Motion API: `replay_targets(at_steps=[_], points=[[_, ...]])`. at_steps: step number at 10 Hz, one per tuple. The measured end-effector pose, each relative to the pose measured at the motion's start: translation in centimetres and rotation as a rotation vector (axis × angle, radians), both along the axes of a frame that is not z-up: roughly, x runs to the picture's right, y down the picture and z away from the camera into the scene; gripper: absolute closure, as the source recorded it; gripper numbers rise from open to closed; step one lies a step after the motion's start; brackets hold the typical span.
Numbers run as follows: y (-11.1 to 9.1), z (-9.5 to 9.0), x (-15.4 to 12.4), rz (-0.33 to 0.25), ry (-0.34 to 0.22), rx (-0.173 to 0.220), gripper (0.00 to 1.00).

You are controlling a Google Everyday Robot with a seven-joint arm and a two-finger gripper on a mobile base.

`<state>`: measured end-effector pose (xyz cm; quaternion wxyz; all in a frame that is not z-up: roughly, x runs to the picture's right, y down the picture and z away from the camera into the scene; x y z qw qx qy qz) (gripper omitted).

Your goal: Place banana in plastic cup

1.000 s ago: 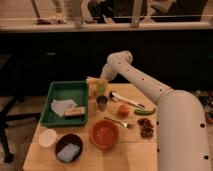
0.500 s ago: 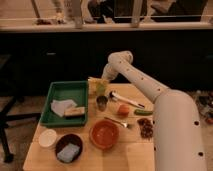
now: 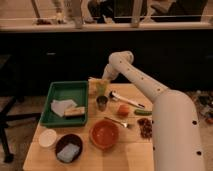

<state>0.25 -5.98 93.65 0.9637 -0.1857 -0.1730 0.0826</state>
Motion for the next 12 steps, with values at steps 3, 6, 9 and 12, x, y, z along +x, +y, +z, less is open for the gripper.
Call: replay_targets(at_steps=[3, 6, 9, 12], points=[[0.10, 0.08, 0.03, 0.000, 0.000, -0.002, 0.61], [0.10, 0.08, 0.01, 0.000, 0.000, -0.001, 0.28], [0.12, 0.09, 0.01, 0.000, 0.000, -0.002, 0.20], [0.12, 0.09, -0.02, 0.000, 0.000, -0.002, 0.20]])
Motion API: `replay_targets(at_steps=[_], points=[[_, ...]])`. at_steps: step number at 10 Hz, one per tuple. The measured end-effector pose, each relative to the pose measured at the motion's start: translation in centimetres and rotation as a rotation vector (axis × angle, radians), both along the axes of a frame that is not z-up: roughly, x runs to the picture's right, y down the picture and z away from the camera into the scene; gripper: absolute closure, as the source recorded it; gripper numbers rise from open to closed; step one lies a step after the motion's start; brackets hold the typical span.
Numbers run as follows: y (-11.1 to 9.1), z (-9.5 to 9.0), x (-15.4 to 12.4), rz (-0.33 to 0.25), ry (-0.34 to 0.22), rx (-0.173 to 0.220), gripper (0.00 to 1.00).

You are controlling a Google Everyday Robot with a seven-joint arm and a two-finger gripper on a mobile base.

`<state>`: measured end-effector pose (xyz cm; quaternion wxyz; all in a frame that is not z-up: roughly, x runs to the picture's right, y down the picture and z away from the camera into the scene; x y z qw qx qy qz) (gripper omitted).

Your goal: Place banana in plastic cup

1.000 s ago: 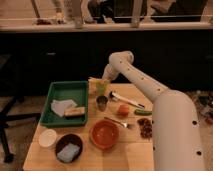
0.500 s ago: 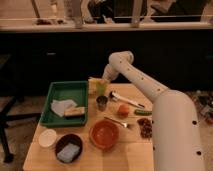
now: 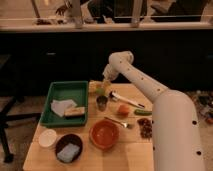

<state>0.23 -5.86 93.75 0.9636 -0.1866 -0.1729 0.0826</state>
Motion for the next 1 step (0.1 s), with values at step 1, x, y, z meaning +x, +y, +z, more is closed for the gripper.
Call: replay_targets(at_steps=[1], points=[[0.00, 0.00, 0.00, 0.000, 0.000, 0.000, 0.20]])
